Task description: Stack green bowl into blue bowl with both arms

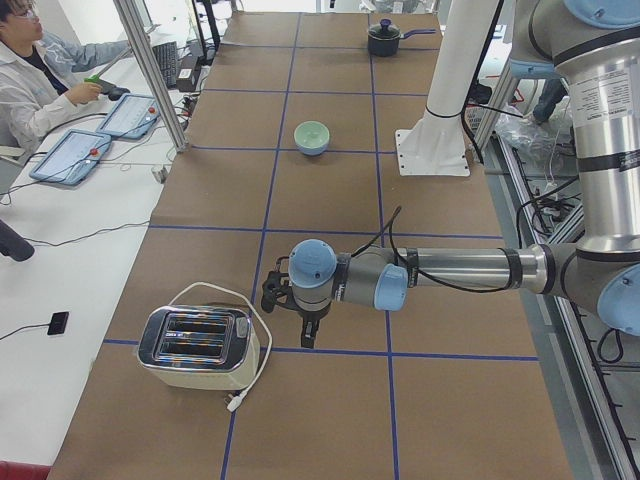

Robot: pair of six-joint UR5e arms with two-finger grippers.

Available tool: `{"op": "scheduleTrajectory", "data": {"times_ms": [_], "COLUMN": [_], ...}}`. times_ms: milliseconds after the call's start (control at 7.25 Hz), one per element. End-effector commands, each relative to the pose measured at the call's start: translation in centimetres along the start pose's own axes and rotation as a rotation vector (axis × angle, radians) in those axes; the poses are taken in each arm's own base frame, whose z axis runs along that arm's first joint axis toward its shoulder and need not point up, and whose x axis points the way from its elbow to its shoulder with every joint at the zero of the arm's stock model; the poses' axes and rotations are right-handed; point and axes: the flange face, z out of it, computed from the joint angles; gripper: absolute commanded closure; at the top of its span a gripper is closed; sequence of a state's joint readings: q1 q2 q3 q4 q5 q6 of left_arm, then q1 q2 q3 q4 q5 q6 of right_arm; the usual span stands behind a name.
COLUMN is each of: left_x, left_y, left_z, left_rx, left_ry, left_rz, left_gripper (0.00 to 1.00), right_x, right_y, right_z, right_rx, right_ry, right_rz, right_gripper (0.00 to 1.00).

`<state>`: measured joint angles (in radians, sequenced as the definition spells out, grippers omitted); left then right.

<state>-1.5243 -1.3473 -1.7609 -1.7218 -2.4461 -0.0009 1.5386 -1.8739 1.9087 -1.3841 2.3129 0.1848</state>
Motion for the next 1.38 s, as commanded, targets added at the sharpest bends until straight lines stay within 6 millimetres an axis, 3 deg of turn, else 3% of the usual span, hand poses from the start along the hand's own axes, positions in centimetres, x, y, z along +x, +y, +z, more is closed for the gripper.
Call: {"op": "scheduleTrajectory", "data": {"times_ms": [0,414,1241], "left_x": [-1.0,-1.4,-1.6], "left_y": [0.5,0.7,1.0], "left_z": [-0.4,-0.4,-0.3], "left_rx": [-0.01,-0.014,-0.018], "left_ry": [-0.003,-0.004,-0.005], "left_rz": [-0.025,-0.041,-0.046], "left_gripper": [0.02,0.02,0.02], "right_x": [0.1,3.0,2.9], "right_y": [-0.7,1.7,1.5], "right_z": [-0.4,-0.8,-0.9], "right_rx": [0.015,0.009,0.011], "right_ry": [-0.006,-0.018,-0.019], "right_rz": [-0.006,0.077,0.075], "right_gripper": [0.0,0.0,0.0]}}
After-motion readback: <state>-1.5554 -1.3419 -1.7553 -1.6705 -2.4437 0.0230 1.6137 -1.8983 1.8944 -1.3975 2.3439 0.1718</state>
